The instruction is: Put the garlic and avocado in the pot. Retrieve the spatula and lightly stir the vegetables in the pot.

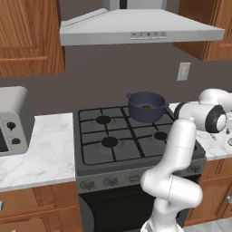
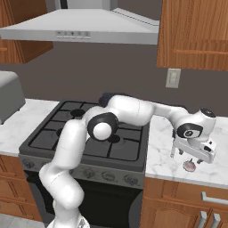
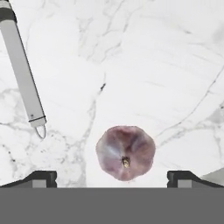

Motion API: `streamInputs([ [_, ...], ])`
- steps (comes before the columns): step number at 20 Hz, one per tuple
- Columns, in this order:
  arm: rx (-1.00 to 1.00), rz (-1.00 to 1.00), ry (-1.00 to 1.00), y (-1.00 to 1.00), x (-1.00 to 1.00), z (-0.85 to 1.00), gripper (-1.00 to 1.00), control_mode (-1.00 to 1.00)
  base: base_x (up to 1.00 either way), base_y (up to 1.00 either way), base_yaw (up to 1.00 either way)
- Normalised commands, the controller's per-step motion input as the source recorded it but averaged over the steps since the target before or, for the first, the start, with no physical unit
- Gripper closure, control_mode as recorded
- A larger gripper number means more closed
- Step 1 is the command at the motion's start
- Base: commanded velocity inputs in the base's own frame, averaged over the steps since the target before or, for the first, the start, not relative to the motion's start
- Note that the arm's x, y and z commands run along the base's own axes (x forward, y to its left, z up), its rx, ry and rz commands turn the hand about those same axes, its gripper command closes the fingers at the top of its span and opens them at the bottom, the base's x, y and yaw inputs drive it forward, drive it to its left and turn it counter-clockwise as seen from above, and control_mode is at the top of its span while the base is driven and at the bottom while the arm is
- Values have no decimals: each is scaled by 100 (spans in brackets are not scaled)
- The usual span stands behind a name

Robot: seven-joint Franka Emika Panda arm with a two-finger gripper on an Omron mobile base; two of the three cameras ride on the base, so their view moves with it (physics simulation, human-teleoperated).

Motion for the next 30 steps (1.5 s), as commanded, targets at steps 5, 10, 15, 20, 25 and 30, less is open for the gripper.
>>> streamInputs([
  [5, 0, 3, 7, 0, -1, -13, -100, -100, 0, 0, 0],
  [10, 0, 3, 7, 0, -4, -20, -100, -100, 0, 0, 0],
  [15, 0, 5, 6, 0, 0, -19, -100, -100, 0, 0, 0],
  [20, 0, 5, 2, 0, 0, -15, -100, -100, 0, 0, 0],
  [25, 0, 4, 0, 0, 0, -12, -100, -100, 0, 0, 0],
  [30, 0, 3, 0, 0, 0, -24, -100, -100, 0, 0, 0],
])
